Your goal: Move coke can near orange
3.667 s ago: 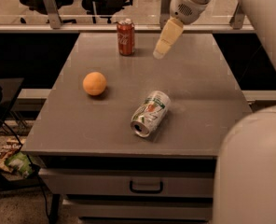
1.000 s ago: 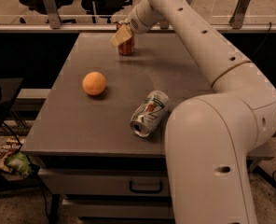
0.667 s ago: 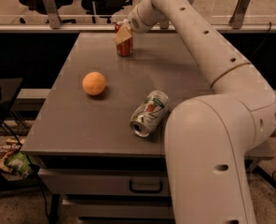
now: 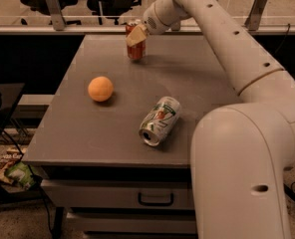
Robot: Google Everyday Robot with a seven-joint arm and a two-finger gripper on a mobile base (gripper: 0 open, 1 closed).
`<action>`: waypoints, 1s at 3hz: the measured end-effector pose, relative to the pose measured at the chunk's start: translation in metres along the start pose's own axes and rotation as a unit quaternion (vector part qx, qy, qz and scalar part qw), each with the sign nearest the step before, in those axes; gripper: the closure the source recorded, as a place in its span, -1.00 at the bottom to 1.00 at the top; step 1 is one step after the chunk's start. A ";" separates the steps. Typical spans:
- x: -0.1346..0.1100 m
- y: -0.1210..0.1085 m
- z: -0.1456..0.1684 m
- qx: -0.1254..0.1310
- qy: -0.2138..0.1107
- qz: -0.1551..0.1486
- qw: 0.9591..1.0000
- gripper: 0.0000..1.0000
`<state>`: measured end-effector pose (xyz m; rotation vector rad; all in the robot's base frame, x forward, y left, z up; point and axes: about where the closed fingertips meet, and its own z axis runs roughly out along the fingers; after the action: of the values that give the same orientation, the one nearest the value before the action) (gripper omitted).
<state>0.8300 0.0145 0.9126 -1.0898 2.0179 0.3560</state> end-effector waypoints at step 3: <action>0.018 0.086 -0.034 -0.085 -0.021 -0.057 0.994 1.00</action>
Offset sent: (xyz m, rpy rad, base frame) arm -0.1165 0.0184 0.0005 0.0384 0.0060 0.2415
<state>0.7384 0.0353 0.9112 -1.2861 1.9057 0.4950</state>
